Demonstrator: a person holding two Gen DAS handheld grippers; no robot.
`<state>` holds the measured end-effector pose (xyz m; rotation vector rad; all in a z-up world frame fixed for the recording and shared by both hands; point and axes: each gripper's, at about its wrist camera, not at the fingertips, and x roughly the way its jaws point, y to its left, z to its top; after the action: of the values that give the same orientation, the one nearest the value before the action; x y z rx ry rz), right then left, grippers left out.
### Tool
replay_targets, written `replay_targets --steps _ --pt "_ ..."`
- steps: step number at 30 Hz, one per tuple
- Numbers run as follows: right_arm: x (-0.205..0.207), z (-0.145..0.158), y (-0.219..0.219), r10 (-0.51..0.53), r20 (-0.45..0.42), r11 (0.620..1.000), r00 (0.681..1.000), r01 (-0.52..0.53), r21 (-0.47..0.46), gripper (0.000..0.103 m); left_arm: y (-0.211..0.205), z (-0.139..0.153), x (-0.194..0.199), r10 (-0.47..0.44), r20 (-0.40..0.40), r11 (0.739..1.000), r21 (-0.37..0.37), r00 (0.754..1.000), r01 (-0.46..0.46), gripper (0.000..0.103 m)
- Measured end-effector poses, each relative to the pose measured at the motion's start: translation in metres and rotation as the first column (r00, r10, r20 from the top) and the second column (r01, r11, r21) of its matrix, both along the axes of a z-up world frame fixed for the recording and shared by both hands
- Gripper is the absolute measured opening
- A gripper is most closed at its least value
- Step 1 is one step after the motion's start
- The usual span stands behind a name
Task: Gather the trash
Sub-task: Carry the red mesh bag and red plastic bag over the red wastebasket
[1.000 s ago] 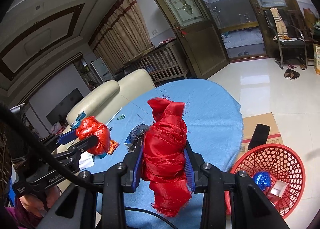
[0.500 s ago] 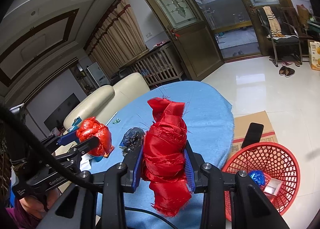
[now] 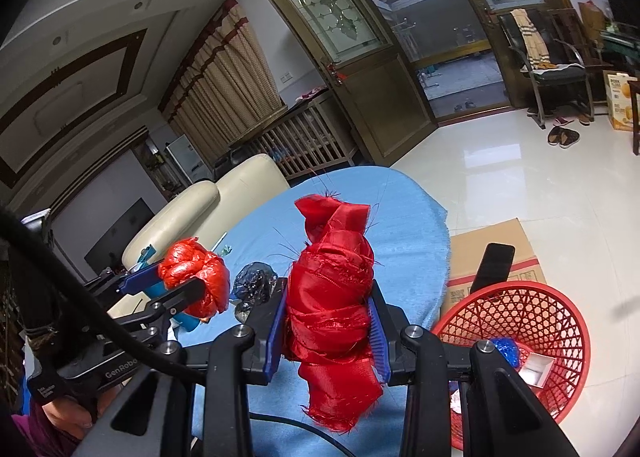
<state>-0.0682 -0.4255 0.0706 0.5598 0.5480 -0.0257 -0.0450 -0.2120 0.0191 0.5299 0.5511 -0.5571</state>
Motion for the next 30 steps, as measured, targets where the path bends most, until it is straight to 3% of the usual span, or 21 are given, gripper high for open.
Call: replay_targets --steps 30 --pt "-0.014 -0.016 -0.035 -0.071 -0.034 0.996 0.997 0.072 0.047 0.039 -0.04 -0.023 0.001 -0.072 -0.063 0.995 0.069 0.995 0.076 0.056"
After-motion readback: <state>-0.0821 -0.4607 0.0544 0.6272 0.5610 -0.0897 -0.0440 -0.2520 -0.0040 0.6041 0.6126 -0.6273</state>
